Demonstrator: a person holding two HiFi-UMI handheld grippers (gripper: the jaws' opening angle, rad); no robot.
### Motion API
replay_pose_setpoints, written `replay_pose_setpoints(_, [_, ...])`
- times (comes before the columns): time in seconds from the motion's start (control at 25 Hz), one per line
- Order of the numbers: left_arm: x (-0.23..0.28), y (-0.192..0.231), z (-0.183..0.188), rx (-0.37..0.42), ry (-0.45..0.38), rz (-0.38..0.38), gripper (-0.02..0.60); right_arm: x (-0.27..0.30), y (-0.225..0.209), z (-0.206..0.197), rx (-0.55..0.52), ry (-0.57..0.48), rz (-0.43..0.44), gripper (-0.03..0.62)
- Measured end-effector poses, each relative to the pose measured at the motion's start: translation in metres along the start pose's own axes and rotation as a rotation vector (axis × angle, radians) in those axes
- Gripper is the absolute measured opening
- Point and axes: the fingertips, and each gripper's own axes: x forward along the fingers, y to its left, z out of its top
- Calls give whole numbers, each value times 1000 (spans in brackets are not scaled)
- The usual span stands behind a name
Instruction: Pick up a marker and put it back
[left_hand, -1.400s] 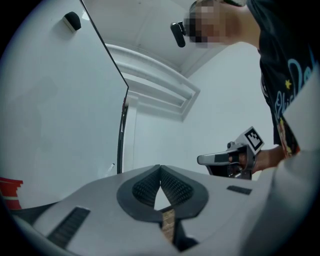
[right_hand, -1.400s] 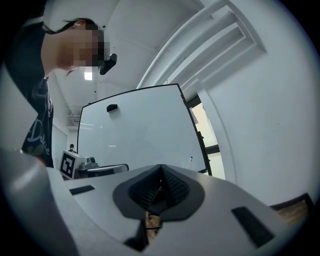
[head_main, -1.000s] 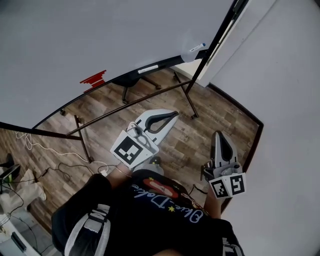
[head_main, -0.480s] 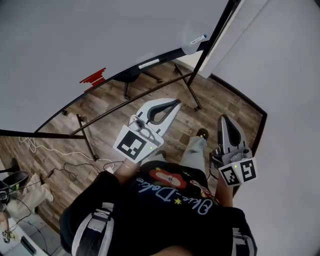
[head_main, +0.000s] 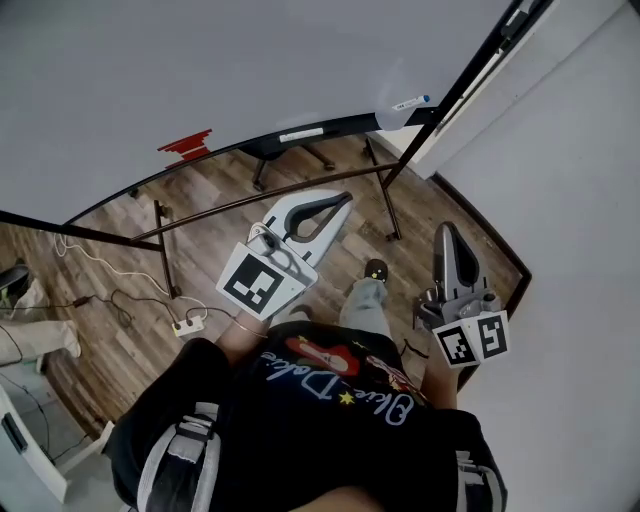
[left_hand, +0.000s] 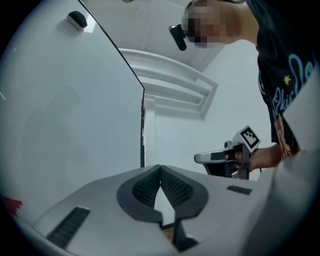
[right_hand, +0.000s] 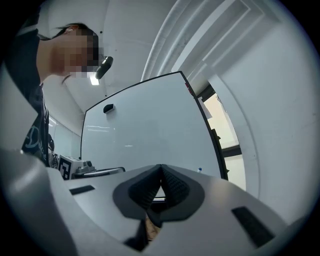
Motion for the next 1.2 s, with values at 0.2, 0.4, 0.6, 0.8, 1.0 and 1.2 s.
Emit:
replay_pose_setpoints(0.2, [35, 4, -3, 4, 4, 61, 3, 23, -36, 1, 17, 11, 78, 0])
replay_pose_setpoints(0.4, [64, 11, -15, 2, 27, 111, 5, 45, -69, -6, 41, 23, 141, 0])
replay_pose_setpoints(0.6, [96, 24, -18, 18, 40, 162, 4, 66, -102, -10, 80, 26, 173, 0])
replay_pose_setpoints(0.8, [122, 33, -19, 23, 48, 202, 3, 87, -127, -6, 85, 37, 216, 0])
replay_pose_setpoints(1.0, [145, 38, -15, 43, 52, 261, 3, 105, -149, 3, 74, 47, 285, 2])
replay_pose_setpoints(1.2, [159, 44, -12, 54, 51, 320, 3, 124, -163, 6, 60, 66, 348, 2])
